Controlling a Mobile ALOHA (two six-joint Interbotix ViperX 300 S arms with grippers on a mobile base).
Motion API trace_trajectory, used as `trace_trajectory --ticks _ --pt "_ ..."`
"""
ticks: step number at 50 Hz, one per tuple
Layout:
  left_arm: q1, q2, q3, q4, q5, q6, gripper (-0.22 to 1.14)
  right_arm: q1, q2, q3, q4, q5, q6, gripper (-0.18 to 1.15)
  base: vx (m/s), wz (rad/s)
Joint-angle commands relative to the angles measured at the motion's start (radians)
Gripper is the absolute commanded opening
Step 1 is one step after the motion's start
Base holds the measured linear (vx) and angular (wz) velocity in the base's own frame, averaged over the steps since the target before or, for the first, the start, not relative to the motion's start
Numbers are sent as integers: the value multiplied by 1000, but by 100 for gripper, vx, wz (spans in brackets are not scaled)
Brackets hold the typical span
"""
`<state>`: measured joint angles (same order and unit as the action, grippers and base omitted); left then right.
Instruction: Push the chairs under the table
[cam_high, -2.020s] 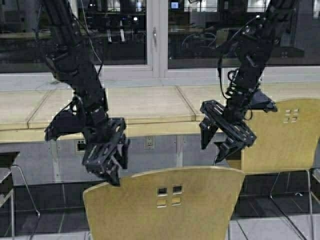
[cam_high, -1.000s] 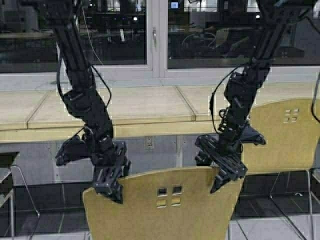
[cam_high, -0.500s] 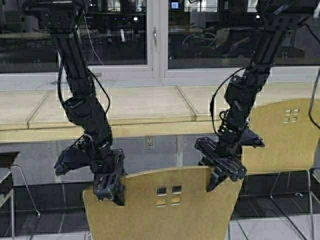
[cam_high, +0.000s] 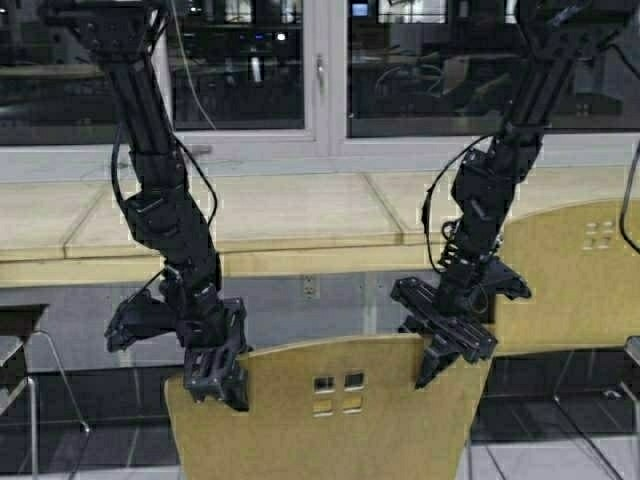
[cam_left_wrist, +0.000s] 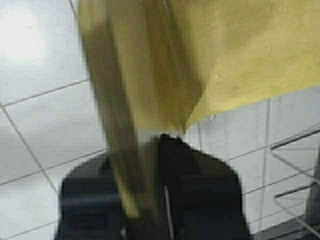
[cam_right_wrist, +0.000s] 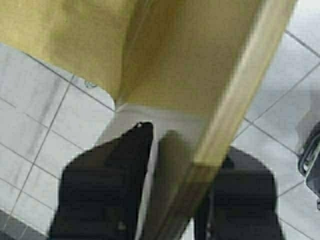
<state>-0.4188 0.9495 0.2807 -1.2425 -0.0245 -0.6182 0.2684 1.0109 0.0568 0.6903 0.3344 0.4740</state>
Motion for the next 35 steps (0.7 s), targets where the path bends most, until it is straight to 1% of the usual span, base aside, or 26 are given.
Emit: trace_trajectory --ticks 1,10,22,26,35 --pt "34 -66 3 11 -29 35 3 23 -34 -9 -12 -9 -114 4 10 11" --pt "38 -72 11 11 -48 37 3 23 -26 18 -14 -25 -117 4 12 12" --pt "58 -72 3 11 -52 44 3 23 -18 15 -11 -41 -129 4 16 9" --pt "72 -71 -2 15 -55 52 3 37 -21 15 -9 -41 -123 4 18 6" --pt "71 -83 12 17 -48 66 3 54 -26 41 -8 -44 -121 4 21 4"
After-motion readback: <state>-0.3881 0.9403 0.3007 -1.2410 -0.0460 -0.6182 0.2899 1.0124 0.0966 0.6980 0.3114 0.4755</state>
